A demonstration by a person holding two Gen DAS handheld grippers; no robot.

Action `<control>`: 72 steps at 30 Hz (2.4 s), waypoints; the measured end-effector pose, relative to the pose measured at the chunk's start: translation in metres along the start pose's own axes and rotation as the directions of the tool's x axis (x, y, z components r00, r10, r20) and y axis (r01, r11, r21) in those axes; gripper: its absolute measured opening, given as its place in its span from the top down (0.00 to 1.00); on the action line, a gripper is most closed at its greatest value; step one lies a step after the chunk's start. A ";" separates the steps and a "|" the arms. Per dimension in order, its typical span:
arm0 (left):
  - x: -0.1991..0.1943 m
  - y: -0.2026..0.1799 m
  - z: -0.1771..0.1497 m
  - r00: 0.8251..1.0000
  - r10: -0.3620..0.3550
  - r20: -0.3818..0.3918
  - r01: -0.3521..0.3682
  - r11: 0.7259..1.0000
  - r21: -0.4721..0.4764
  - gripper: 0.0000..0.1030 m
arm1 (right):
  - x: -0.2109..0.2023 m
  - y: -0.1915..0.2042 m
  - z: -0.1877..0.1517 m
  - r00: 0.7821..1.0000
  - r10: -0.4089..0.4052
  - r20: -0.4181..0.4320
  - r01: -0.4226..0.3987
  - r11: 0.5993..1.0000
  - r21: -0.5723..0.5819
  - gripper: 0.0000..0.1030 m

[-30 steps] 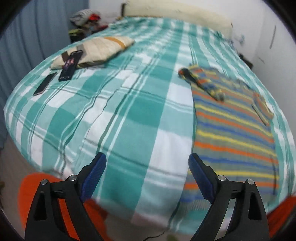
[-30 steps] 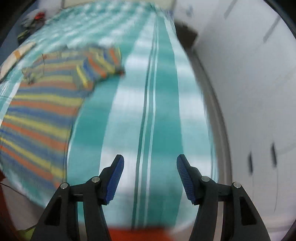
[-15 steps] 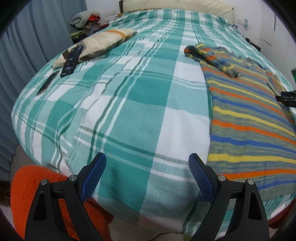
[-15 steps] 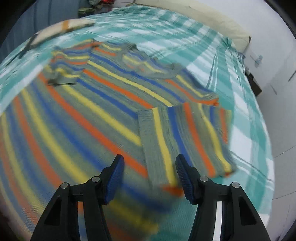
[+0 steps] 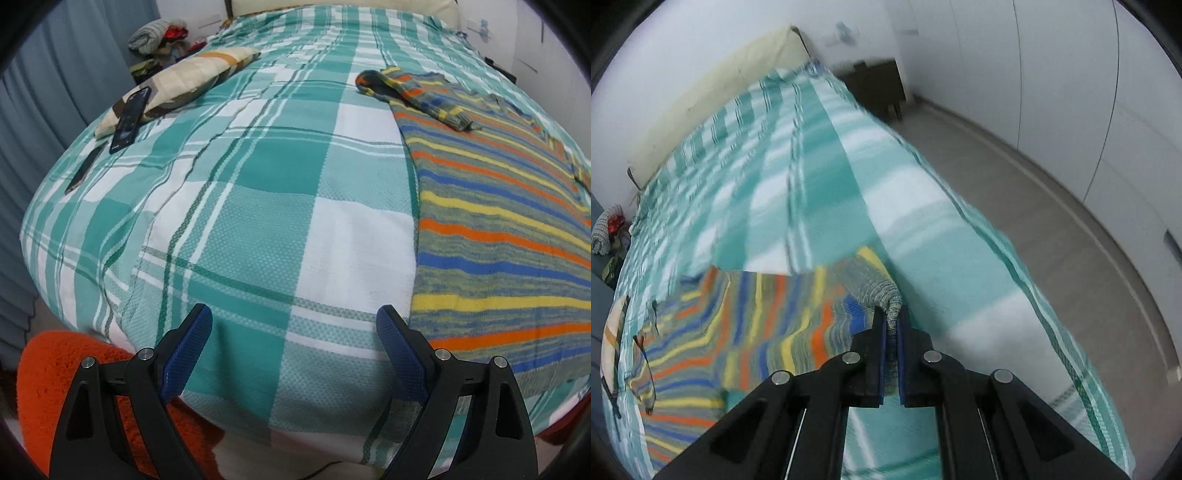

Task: Fold small clothes
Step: 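Grasp the sleeve with the right gripper and fold it across the sweater, then open the right gripper to release the sleeve and withdraw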

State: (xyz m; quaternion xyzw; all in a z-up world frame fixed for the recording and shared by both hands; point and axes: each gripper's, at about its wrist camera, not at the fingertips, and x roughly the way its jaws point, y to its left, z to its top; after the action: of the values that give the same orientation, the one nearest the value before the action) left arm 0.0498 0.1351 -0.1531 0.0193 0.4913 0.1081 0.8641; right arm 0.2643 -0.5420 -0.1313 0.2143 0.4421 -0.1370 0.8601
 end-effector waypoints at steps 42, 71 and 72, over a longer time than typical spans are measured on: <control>0.003 -0.003 -0.005 1.000 -0.006 -0.024 0.006 1.000 0.014 0.11 | -0.018 -0.024 -0.046 0.995 -0.103 0.016 0.103 0.994 0.032 0.60; 0.061 0.011 0.038 0.995 -0.069 0.067 0.072 0.996 -0.052 0.00 | -0.070 0.036 -0.241 0.999 -0.041 -0.016 0.037 0.980 -0.193 0.11; 0.061 0.012 0.038 0.995 -0.075 0.069 0.078 0.996 -0.052 0.00 | -0.068 0.037 -0.242 0.999 -0.037 -0.018 0.032 0.980 -0.198 0.09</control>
State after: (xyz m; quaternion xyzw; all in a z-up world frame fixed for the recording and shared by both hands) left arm 0.1102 0.1619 -0.1840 -0.0196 0.4594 0.0876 0.8837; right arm 0.0708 -0.3884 -0.1914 0.1216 0.4665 -0.1050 0.8698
